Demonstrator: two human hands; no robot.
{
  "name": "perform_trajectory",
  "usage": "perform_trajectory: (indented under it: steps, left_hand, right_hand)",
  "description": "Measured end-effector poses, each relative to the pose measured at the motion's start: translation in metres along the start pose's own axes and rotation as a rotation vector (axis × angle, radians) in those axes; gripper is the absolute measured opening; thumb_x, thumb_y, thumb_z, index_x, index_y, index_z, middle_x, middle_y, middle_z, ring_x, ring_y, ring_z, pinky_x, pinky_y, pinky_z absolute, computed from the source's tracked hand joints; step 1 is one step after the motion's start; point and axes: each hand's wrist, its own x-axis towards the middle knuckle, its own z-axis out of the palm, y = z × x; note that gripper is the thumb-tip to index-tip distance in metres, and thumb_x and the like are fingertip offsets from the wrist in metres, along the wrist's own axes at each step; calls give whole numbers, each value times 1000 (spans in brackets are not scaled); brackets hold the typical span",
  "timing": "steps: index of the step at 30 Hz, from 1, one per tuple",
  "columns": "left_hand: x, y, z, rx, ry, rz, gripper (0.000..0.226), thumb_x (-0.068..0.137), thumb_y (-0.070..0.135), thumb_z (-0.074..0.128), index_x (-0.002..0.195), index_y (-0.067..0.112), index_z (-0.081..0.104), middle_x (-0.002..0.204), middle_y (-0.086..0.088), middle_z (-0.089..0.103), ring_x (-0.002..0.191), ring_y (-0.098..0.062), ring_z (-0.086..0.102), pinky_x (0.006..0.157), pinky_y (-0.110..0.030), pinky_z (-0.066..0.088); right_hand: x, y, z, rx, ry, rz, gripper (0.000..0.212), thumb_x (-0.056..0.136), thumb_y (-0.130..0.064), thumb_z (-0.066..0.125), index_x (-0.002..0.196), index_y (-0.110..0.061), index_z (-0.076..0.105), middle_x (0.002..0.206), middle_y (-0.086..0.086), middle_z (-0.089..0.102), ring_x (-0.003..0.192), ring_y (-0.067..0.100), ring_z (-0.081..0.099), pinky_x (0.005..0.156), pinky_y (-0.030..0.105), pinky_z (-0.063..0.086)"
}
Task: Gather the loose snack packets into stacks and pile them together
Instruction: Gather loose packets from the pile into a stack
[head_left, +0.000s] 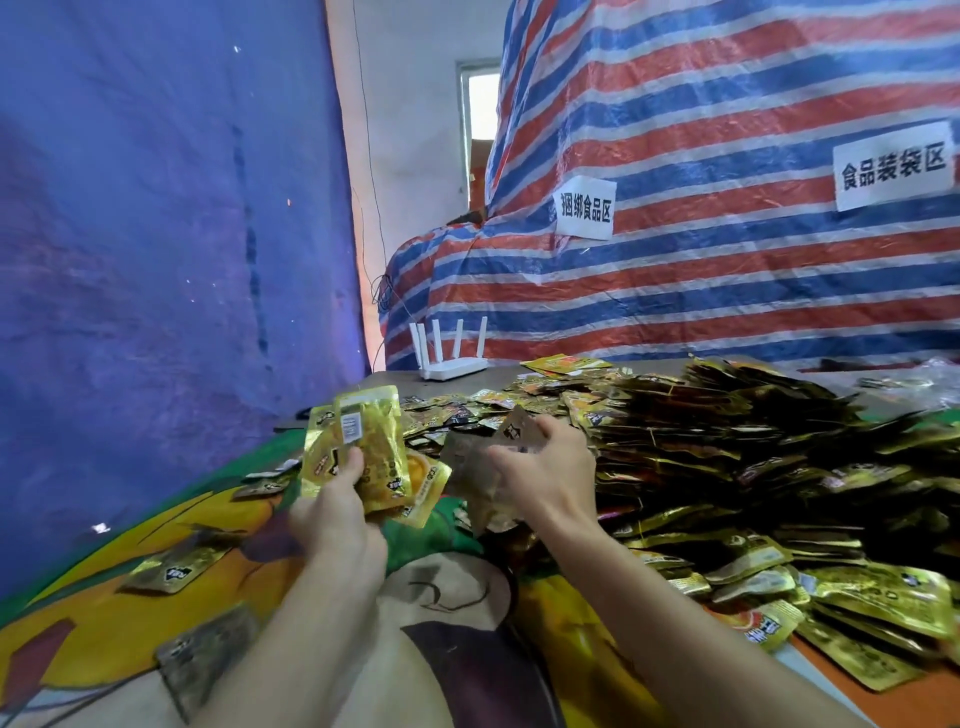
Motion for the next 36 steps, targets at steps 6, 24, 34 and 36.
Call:
perform_trajectory:
  steps: [6,24,34,36]
  left_hand:
    - [-3,-8,-7,246,-202,555,27,89,8,74,92,34,65,82,19,73,76,2,68,66,-22,54]
    - [-55,-27,-21,942,-977,425,61,54,70,59,105,38,50,116,12,49,105,9,40,82,-5,32]
    - [-42,-23,-24,975,-1018,298,56,50,53,73,87,18,48,95,-6,51,80,-12,47,71,-23,41]
    - [-43,-24,-23,908,-952,351,55,58,51,78,87,13,51,88,-3,50,72,-8,46,66,-19,41]
  right_hand:
    - [-5,-7,3,-8,-136,72,17,67,-14,89,68,-18,72,68,-1,74,68,22,74,65,41,63]
    - [-13,-22,2,853,-293,718,54,101,-45,37,60,-12,51,58,9,52,44,23,55,47,29,50]
    - [-12,-21,4,600,-491,744,109,76,-94,35,116,2,69,120,26,68,95,33,64,97,46,52]
    - [-13,-21,3,590,-559,707,103,71,-96,37,100,-1,63,106,22,63,94,31,60,91,41,51]
